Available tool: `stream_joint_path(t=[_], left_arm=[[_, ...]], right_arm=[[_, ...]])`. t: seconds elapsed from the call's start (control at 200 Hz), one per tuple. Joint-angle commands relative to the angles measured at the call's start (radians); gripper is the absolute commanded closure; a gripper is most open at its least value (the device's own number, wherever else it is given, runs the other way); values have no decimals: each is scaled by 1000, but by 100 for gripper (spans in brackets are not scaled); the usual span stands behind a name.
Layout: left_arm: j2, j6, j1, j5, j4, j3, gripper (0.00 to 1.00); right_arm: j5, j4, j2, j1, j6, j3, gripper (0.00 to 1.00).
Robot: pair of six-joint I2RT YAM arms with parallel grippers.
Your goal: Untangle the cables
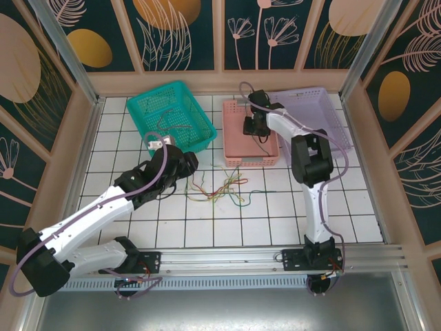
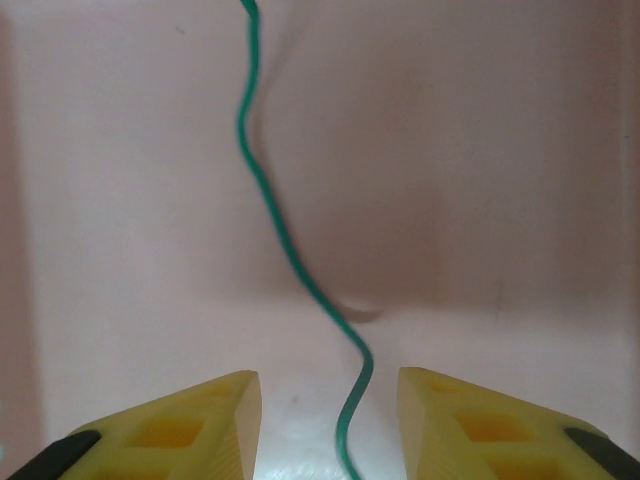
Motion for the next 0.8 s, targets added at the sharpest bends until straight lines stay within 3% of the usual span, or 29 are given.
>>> stream_joint_path(t=[0.0,0.145,0.345,0.545,0.796], left_arm=[[-17,4,2,-15,19,29,40],[-14,7,2,-14,31,27,40],[4,22,2,-3,50,41,40],[14,35,2,6,68,42,40],[17,41,2,7,82,35,40]], right_arm=[[50,-111,49,7,-40,102,60],[26,-96,64,12,-35,92,71],[26,-74,28,18,-20,55,100],[17,46,-158,30,-39,-98,100],[-100,97,-309,39,-95,-251,100]])
